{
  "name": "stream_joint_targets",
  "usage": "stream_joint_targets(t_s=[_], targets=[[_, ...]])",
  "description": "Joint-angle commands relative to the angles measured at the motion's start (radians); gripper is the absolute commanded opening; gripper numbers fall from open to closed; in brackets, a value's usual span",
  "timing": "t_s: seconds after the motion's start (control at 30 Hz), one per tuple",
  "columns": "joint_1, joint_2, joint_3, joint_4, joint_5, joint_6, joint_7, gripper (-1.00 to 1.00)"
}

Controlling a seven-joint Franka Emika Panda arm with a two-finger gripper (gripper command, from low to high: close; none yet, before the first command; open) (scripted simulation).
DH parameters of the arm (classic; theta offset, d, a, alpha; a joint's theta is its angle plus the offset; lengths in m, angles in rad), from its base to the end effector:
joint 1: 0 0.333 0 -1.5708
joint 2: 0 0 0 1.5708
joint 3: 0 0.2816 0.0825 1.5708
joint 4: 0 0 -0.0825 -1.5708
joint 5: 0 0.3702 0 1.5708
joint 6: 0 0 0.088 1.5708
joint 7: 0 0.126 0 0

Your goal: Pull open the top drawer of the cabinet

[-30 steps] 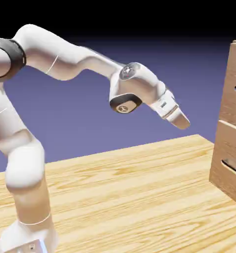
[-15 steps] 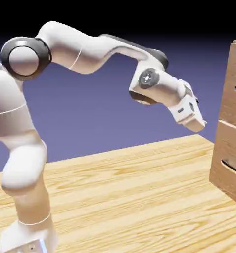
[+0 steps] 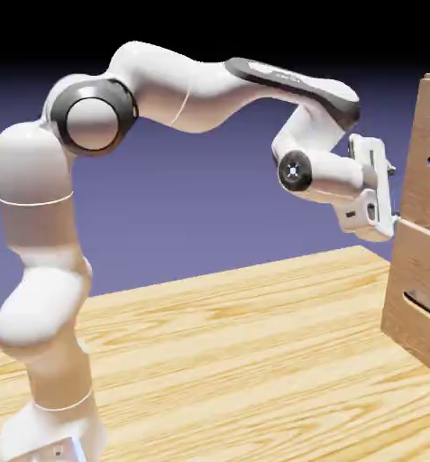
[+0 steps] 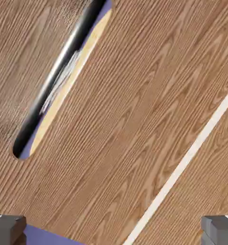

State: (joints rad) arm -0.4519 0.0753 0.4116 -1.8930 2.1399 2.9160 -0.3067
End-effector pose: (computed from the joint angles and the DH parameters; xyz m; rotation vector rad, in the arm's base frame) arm 0.5926 -0.0769 0.4588 -1.2025 1.4609 -0.7321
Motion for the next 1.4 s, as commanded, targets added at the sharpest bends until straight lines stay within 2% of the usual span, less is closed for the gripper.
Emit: stream_joint_targets(t_s=[0.0, 0.5, 0.57, 0.83, 0.87, 1.37], targets=[[-0.008, 0.013, 0.008, 0.019, 0.044, -0.002, -0.021, 0.0], [-0.15, 0.21, 0.134, 0.298, 0.696, -0.039, -0.341, 0.0], [-0.153, 0.215, 0.137, 0.305, 0.712, -0.04, -0.348, 0.0], [-0.043, 0.405, 0.085, 0.579, 0.72, 0.058, -0.423, 0.0], [-0.043, 0.405, 0.085, 0.58, 0.72, 0.058, -0.423, -1.0], [-0.205, 0.024, 0.136, 0.072, 0.666, -0.122, -0.214, -1.0]])
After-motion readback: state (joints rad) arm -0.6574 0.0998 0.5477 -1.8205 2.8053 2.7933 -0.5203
